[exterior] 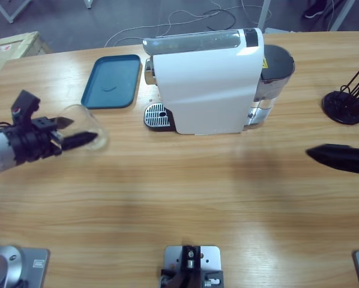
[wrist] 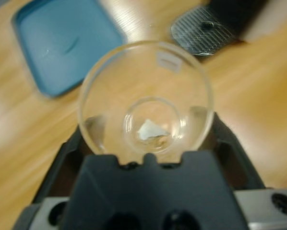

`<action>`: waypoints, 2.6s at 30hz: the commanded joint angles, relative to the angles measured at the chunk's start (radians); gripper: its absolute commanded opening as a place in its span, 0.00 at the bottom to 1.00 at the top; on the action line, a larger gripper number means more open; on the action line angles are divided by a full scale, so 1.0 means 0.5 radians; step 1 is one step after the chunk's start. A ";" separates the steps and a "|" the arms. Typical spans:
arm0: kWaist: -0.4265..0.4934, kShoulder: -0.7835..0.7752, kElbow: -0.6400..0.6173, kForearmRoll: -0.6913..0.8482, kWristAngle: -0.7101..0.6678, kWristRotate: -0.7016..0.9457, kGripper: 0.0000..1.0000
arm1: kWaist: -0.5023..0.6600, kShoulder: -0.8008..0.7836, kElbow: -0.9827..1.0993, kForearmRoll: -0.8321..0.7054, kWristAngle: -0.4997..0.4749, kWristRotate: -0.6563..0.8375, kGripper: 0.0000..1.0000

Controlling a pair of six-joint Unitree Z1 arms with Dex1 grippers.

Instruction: Pour coffee

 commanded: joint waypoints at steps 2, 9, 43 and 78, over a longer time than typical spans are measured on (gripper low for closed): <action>0.328 0.363 -0.199 0.045 -0.782 0.909 0.09 | 0.022 -0.265 -0.014 0.178 -0.068 -0.017 1.00; 0.469 0.908 -0.619 0.030 -1.060 1.237 0.09 | 0.022 -0.249 -0.097 0.334 -0.068 -0.017 1.00; 0.255 1.252 -0.900 -0.004 -1.132 1.247 0.25 | 0.022 -0.142 -0.163 0.357 -0.089 -0.013 1.00; 0.143 -0.023 -0.534 0.774 -0.364 0.239 0.99 | -0.587 0.665 -1.242 0.518 0.148 -0.066 0.53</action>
